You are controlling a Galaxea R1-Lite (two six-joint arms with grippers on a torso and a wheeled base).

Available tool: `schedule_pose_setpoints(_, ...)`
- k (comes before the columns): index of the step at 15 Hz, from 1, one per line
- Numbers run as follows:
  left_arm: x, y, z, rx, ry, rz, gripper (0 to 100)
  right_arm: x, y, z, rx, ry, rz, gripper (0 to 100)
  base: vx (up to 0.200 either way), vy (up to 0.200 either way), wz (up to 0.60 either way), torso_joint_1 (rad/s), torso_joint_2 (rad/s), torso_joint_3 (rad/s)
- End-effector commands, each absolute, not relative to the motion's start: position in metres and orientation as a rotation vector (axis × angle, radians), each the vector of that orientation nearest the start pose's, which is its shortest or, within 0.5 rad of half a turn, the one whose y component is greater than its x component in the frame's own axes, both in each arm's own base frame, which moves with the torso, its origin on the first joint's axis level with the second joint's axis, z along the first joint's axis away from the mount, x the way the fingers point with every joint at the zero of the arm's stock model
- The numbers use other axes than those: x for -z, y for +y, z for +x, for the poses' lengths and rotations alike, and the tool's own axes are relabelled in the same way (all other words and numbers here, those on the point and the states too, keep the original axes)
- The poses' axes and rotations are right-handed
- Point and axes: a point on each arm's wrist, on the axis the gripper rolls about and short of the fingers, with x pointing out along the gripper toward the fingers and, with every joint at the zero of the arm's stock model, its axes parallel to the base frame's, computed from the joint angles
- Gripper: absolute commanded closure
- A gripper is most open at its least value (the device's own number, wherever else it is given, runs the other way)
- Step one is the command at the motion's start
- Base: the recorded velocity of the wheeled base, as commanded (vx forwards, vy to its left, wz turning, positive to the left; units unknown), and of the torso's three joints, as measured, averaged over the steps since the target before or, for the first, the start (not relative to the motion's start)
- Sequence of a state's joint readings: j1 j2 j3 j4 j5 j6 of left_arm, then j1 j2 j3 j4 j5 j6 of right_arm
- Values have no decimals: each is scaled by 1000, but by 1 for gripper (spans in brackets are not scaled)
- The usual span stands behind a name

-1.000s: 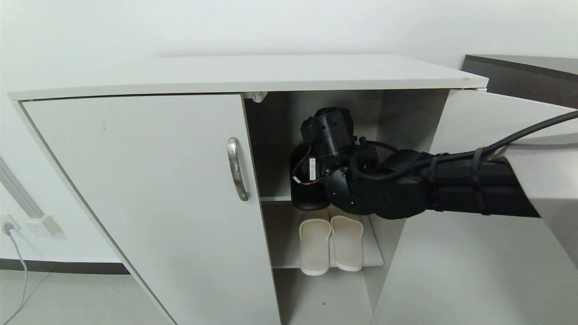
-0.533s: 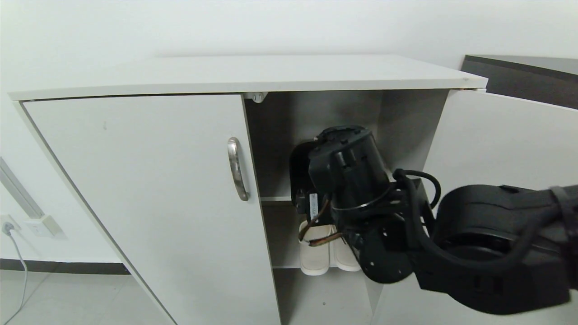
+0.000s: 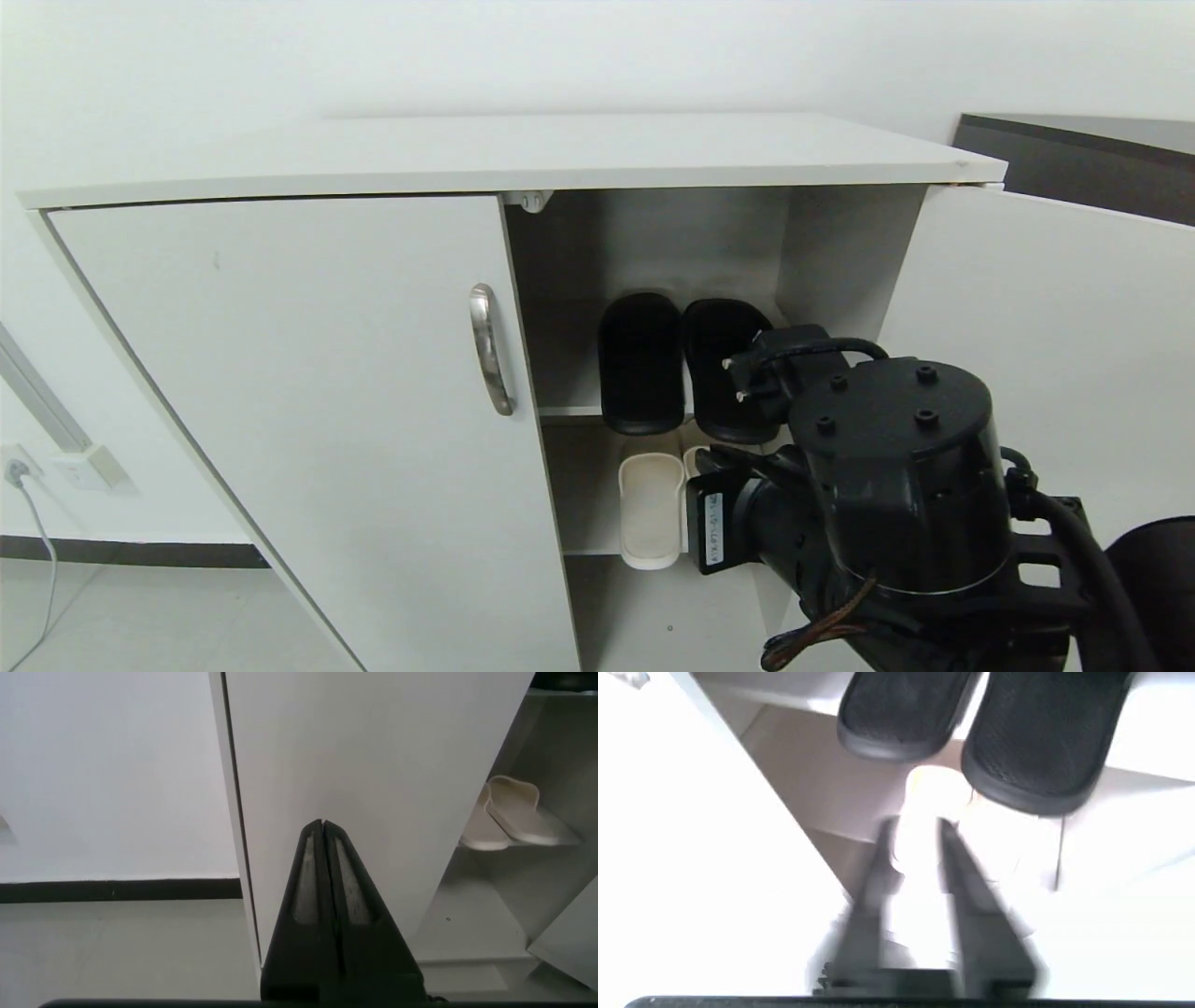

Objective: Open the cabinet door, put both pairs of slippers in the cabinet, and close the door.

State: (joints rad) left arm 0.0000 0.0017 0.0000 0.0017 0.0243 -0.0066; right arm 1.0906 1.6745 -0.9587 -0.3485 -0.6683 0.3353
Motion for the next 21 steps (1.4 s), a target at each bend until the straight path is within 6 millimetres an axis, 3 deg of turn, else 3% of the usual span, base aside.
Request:
schedule_pose_setpoints(1, -75, 1, -23, -25, 3, -8, 100, -205, 260, 150, -372, 302, 38, 100, 0, 0, 0, 0, 0, 0)
schedule_pose_setpoints(10, -75, 1, -23, -23, 3, -5, 100, -204, 261, 151, -372, 297, 39, 100, 0, 0, 0, 0, 0, 0)
schedule_pose_setpoints(21, -75, 1, -23, -23, 5, -5, 100, -200, 263, 153, -368, 301, 34, 100, -200, 0, 0, 3, 3, 3)
